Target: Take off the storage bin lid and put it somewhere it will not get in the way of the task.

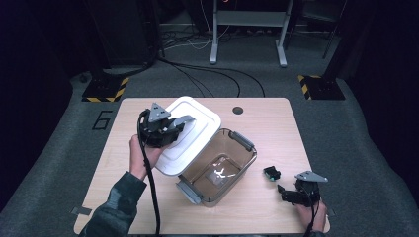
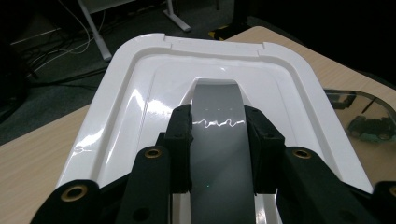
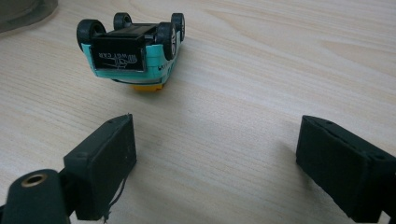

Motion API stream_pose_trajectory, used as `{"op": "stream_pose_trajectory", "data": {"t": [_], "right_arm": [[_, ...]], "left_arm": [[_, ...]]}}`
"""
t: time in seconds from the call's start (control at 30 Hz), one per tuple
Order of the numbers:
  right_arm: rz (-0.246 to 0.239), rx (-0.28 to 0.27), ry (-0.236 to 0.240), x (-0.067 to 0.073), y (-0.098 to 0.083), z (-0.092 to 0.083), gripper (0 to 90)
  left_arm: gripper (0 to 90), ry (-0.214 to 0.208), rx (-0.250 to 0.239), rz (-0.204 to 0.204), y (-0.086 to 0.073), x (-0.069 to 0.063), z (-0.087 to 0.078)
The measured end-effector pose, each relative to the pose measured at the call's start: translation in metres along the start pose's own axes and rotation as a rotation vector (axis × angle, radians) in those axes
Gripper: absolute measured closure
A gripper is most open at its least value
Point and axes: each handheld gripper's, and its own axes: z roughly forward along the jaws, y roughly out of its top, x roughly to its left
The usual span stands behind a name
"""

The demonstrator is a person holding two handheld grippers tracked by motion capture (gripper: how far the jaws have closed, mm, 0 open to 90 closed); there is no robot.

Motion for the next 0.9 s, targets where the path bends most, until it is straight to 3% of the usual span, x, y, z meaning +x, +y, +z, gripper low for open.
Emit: {"op": "stream_pose_trajectory", "data": {"t": [0.47, 0.9], "right_arm": [[-0.002, 0.0, 0.0, 0.0, 0.0, 0.0, 11.4], [-0.003, -0.001, 0.0, 0.0, 0.0, 0.0, 11.5]], "left_arm": [[66.4, 0.079, 0.016, -0.057, -0.012, 0.034, -0.005], [66.4, 0.176, 0.019, -0.158, -0.034, 0.065, -0.001]]}}
